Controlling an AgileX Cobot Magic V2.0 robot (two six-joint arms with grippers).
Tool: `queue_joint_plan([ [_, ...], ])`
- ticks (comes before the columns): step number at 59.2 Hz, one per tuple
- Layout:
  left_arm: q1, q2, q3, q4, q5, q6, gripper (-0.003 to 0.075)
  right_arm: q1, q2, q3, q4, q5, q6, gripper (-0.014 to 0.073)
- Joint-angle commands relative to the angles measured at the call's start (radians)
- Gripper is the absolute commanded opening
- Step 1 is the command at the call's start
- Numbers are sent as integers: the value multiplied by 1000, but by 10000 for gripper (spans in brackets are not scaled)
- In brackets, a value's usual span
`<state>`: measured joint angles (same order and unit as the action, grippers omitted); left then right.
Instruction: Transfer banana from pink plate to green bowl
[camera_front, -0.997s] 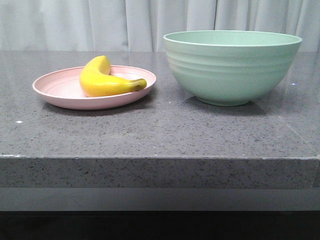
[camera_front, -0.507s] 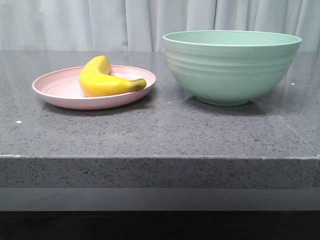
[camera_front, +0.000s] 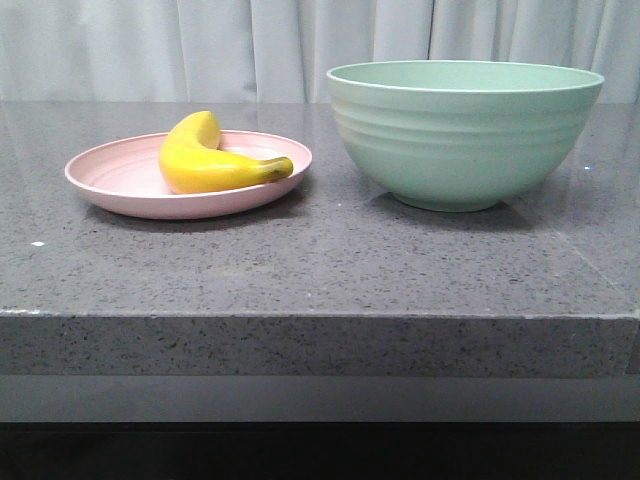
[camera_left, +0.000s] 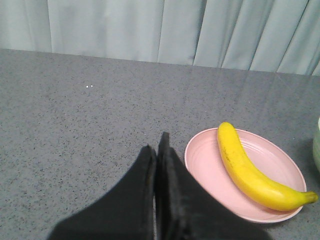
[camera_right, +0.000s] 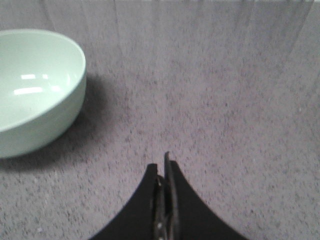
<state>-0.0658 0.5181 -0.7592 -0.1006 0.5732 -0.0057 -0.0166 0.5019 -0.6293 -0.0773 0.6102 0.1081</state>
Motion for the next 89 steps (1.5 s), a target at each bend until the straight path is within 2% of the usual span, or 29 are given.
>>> queue_joint_plan([
  [1, -4, 29, -25, -4, -66, 0, 36, 1, 13, -33, -8, -35, -20, 42],
  [3, -4, 36, -25, -4, -66, 0, 76, 1, 13, -33, -8, -32, -20, 108],
  [7, -4, 53, -25, -4, -66, 6, 218, 1, 13, -33, -8, -31, -20, 282],
  [11, -4, 69, -25, -4, -66, 6, 394, 1, 13, -33, -8, -31, -20, 458],
  [14, -4, 84, -27, -4, -63, 6, 505, 1, 13, -33, -2, -30, -20, 545],
  [18, -6, 106, -35, -15, -53, 6, 562, 1, 13, -33, 16, -31, -20, 607],
  [31, -87, 219, -114, -182, -3, 188, 545, 1, 13, -33, 42, -35, -21, 591],
  [53, -296, 541, -312, -136, -6, 190, 545, 1, 13, -33, 48, -41, -21, 591],
  [72, -359, 912, -631, 10, 258, -104, 545, 1, 13, -33, 59, -40, -21, 591],
  [89, -359, 1151, -863, -15, 456, -169, 545, 1, 13, -33, 69, -40, -21, 591],
])
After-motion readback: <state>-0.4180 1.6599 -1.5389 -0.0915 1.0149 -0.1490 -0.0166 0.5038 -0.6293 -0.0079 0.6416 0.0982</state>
